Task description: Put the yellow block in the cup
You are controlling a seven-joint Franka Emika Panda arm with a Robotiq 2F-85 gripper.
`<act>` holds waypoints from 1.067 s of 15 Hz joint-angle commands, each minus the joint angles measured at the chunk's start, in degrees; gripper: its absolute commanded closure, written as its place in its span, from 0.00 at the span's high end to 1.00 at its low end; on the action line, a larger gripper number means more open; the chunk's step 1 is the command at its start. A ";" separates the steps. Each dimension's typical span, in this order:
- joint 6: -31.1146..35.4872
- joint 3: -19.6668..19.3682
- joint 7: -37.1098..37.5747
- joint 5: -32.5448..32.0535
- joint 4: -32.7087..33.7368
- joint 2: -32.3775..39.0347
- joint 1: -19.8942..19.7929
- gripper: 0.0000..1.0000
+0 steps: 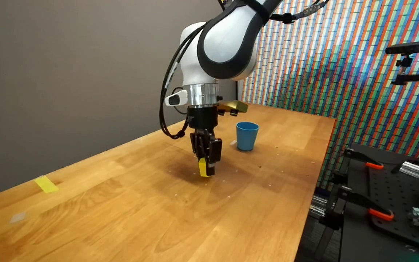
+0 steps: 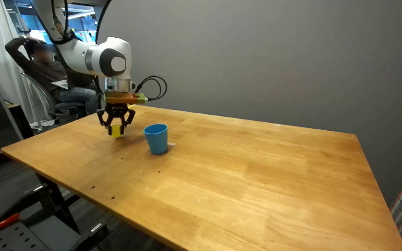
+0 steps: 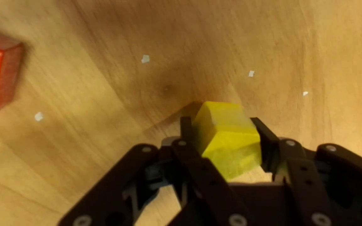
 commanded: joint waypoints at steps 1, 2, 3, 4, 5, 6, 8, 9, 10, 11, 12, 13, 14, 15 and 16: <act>1.56 -1.17 2.33 -0.69 -2.74 -6.03 -1.26 0.22; 2.33 -1.90 3.26 -1.06 -3.33 -7.40 -1.41 0.22; 3.60 -3.14 4.90 -1.68 -4.36 -9.60 -1.46 0.22; 4.44 -4.31 6.38 -2.42 -5.31 -11.47 -1.50 0.22; 4.95 -5.39 7.96 -2.68 -6.53 -13.81 -2.02 0.22; 5.28 -6.78 9.82 -3.58 -7.12 -15.30 -2.04 0.22; 4.87 -9.54 13.80 -5.37 -8.61 -18.50 -2.73 0.22; 4.66 -10.77 15.52 -5.97 -9.30 -19.67 -3.37 0.22; 4.92 -12.02 17.15 -6.99 -10.06 -20.73 -3.94 0.22; 3.37 -12.76 17.83 -6.58 -10.26 -21.46 -5.11 0.22; 2.85 -13.37 18.50 -6.32 -10.63 -22.04 -5.90 0.22; 1.52 -13.55 18.15 -4.95 -10.83 -22.27 -7.00 0.22; 0.19 -13.58 17.35 -3.85 -10.95 -22.48 -7.97 0.22; -1.01 -13.39 16.68 -2.69 -10.97 -22.50 -8.74 0.22; -2.05 -13.39 16.53 -2.01 -10.95 -22.35 -9.36 0.22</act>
